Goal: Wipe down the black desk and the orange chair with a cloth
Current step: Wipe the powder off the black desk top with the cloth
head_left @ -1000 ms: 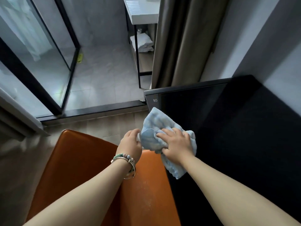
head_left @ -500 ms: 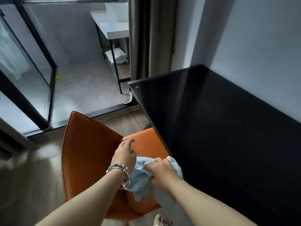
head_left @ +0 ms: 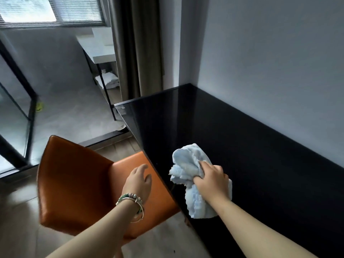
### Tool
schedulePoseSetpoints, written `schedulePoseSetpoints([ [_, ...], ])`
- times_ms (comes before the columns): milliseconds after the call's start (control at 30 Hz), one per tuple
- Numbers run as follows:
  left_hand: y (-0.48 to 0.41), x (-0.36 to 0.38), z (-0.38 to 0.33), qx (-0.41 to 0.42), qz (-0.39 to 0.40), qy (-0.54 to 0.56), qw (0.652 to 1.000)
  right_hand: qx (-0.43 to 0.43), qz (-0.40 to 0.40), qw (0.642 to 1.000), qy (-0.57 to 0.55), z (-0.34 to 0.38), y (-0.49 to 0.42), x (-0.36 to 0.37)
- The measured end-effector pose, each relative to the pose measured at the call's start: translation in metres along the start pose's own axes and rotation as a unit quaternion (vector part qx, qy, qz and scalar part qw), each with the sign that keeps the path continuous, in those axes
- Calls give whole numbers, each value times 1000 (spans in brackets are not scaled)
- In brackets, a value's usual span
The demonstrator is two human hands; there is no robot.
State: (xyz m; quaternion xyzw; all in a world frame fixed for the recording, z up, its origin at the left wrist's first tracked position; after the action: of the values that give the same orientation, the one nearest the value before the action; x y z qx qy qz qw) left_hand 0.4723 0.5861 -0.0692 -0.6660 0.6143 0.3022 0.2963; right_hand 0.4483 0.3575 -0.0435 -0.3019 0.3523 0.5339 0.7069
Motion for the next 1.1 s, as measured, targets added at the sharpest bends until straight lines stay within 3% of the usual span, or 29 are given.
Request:
schedulePoseSetpoints([
  [167, 19, 48, -38, 17, 25, -12, 999, 97, -42, 994, -8, -80, 11, -43],
  [367, 35, 76, -50, 13, 40, -16, 999, 185, 156, 954, 177, -146, 26, -14],
  [567, 24, 71, -25, -23, 41, -20, 999, 201, 133, 947, 215, -142, 16, 9],
  [833, -31, 43, 18, 6, 56, -32, 998, 186, 112, 954, 209, -66, -31, 63],
  [967, -67, 12, 52, -30, 45, -68, 996, 67, 112, 977, 166, 20, -41, 114],
  [1100, -93, -19, 79, -57, 15, -41, 997, -11, 179, 983, 33, 102, -25, 160],
])
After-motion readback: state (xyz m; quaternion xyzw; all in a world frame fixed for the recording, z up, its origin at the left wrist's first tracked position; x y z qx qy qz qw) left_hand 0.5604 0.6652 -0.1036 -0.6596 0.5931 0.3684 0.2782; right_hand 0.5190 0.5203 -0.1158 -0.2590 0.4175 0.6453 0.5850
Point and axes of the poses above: each hand's wrist, its own y-axis away from the middle knuckle, its own x-axis out of the palm, z = x × y, the point moved 7 cm from there along -y, towards the middle knuckle, and after that the axes turned 4 degrees about x, right-handed, at the moved point
